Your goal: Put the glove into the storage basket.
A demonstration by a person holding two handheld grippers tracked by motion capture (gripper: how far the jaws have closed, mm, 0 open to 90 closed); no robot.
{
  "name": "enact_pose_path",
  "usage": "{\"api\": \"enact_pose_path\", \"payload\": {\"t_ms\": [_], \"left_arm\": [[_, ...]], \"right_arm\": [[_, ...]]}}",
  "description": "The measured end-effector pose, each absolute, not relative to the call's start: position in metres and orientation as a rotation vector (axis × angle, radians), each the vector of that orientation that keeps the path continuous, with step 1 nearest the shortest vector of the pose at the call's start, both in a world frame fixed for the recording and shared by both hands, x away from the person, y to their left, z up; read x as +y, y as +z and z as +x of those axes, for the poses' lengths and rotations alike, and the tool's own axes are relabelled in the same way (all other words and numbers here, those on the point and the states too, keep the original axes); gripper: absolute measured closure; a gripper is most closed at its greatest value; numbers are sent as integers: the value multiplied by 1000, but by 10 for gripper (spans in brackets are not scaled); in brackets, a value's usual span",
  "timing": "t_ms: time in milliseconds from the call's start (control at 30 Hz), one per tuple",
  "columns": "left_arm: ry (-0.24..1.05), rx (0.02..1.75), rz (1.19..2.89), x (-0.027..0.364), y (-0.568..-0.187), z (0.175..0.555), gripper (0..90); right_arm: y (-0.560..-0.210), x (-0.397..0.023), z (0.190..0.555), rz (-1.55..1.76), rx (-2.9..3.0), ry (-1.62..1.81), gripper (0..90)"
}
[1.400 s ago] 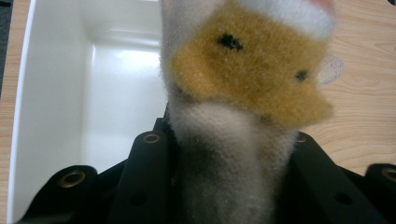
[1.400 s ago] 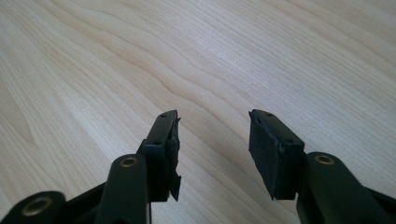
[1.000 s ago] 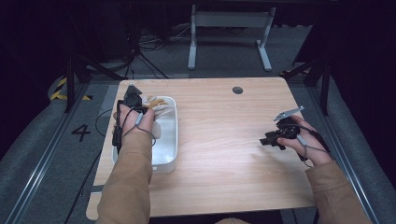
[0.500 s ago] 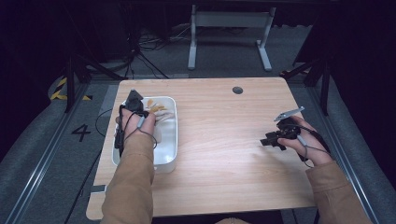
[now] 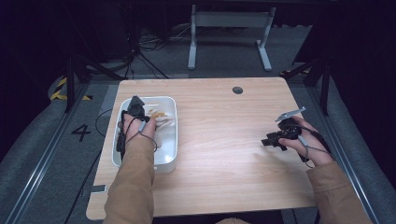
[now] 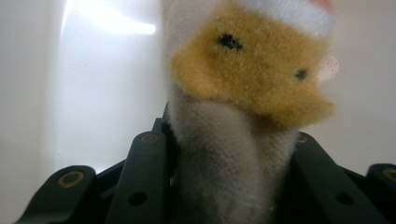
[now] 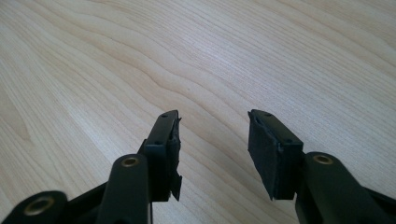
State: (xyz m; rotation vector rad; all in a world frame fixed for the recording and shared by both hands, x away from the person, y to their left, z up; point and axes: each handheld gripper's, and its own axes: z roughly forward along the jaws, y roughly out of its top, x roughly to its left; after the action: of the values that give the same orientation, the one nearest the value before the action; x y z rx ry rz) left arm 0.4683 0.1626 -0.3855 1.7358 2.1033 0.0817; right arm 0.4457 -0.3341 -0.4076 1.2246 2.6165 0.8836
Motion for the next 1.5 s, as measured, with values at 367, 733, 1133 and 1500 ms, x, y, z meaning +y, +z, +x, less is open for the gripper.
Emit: {"api": "enact_pose_path", "payload": {"t_ms": [367,733,1133,1500], "left_arm": [[78,2156,1746,164,-393,472,670],[20,2204,1772,166,-404,472,650],[8,2220,1807,160,-414,474,629],[19,2232,1834,150,-414,474,281]], "right_arm": [[-409,-339,445,1243,2613,890,543],[-407,-344,444,1251,2596,913,540],[-407,-346,445,1254,2588,922,540],[-408,-347,446,1265,2590,919,542]]}}
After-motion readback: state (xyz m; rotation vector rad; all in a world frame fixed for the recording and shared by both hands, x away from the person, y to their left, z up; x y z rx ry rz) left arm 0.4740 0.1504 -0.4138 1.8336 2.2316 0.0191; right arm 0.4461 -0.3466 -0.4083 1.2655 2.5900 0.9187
